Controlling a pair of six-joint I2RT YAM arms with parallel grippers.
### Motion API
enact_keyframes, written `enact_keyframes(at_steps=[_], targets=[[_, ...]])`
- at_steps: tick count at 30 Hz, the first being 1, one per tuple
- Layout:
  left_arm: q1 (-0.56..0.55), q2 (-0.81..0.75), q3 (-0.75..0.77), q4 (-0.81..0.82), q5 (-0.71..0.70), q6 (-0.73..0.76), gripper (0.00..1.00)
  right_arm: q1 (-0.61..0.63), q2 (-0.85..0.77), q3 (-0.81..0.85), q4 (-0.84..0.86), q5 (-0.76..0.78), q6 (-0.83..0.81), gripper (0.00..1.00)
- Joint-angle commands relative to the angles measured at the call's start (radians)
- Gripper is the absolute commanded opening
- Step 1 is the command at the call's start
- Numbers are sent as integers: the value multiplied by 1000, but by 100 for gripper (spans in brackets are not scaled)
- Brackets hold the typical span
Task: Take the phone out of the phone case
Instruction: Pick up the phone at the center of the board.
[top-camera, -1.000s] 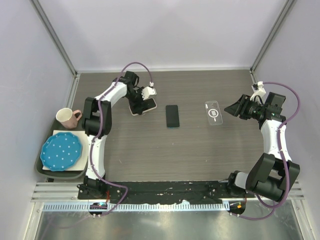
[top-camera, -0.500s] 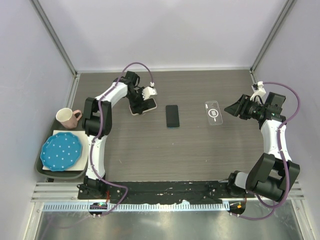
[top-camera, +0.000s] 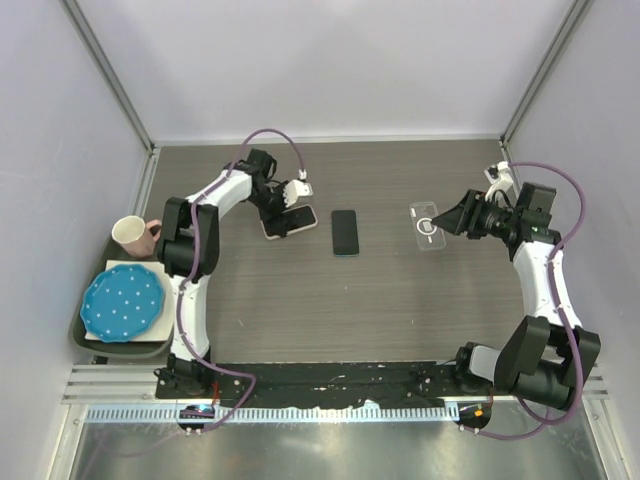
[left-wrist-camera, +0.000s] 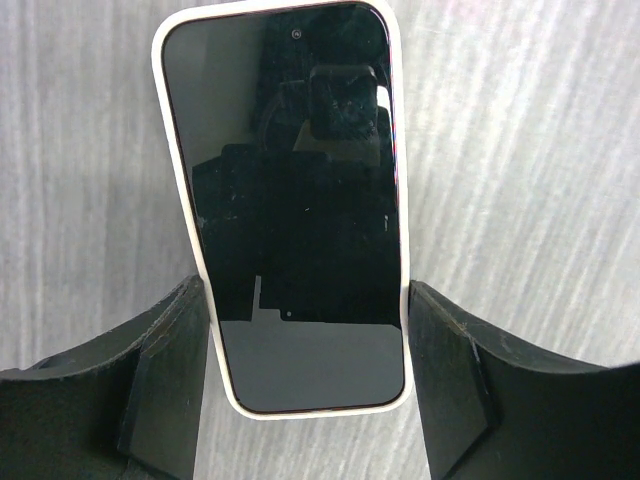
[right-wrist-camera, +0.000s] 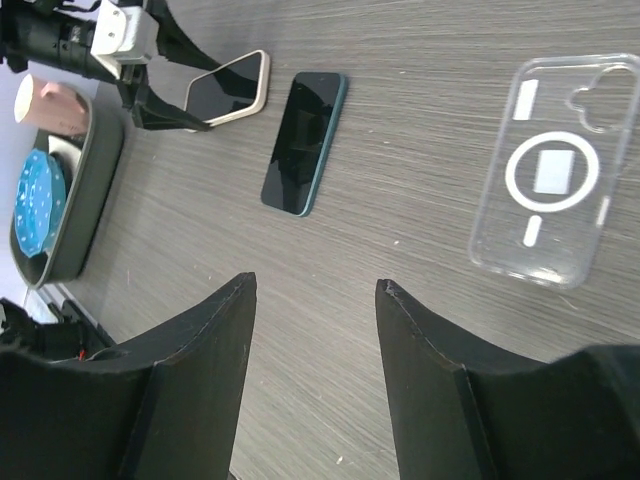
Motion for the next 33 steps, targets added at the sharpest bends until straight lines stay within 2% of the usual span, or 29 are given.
enact_keyframes(at_steps=[1,9,16,33], targets=[[0,-98,-54,0,113,6,0,66,-64,-12,71,-35,15,57],[0,-148,-109,-6,165,21,0,267,-23,-16,108,-12,40,58],[0,-202,-203,31,190,21,0,437,106,22,114,5,49,58],[2,-331,-413,144,265,32,0,655,310,119,175,46,106,57]])
